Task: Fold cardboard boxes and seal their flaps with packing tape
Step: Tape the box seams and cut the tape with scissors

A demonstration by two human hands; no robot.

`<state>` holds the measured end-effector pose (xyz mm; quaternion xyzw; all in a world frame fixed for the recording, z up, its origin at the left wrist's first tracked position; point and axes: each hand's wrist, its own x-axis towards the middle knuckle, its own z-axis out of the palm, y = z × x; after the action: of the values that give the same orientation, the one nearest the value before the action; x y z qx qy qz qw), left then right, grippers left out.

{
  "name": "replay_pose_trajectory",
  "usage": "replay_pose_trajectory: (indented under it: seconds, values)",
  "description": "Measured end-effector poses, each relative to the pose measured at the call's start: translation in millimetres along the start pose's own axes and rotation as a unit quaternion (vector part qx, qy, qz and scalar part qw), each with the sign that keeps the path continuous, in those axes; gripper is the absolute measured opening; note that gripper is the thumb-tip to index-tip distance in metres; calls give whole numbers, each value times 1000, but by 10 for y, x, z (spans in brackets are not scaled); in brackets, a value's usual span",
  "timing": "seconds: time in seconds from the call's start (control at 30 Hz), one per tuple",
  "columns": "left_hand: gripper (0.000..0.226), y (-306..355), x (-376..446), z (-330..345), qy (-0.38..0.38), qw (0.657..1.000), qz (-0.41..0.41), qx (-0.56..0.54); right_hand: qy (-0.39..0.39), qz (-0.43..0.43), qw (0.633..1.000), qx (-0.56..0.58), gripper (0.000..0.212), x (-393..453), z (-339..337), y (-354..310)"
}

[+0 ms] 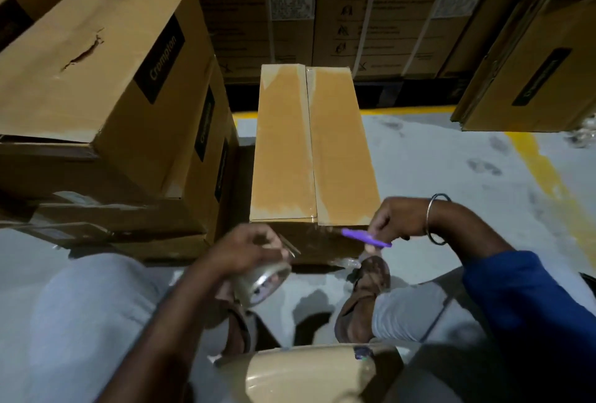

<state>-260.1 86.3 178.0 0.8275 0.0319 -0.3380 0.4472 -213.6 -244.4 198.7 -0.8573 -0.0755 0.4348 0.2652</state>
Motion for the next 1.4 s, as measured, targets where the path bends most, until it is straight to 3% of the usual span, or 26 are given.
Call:
replay_pose_trajectory:
  seconds: [0.07, 0.17, 0.3, 0.47, 0.73, 0.83, 0.9, 1.0, 1.17, 1.4]
  values:
    - [9, 144, -31, -335, 23, 998, 18, -49, 115, -24, 993, 25, 6, 25, -129, 45]
    - [14, 257, 77, -738, 104, 991, 23, -79, 263, 55, 962, -46, 26, 256, -227, 85]
    - [17, 128, 467, -906, 218, 961, -8, -172, 342, 142, 927, -53, 28, 546, -220, -11]
    - [35, 10, 786, -688, 259, 940, -33, -219, 412, 165, 894, -55, 26, 817, -109, -39]
    - [40, -73, 922, -558, 297, 943, -55, -140, 406, 172, 890, -120, 23, 929, -87, -152]
    - [39, -62, 939, -512, 303, 946, -56, -101, 424, 38, 893, -147, 18, 839, 54, -236]
    - [39, -56, 958, -494, 309, 946, -58, -74, 382, -68, 915, -109, 7, 811, 191, -295]
    - [40, -36, 962, -464, 314, 946, -54, -60, 312, -109, 932, -146, 34, 882, 428, -339]
    - [40, -34, 961, -437, 318, 945, -55, -49, 299, -92, 921, -232, 68, 1040, 568, -320]
    - [40, -52, 957, -409, 310, 948, -55, -37, 380, -27, 830, -408, 99, 1212, 926, -303]
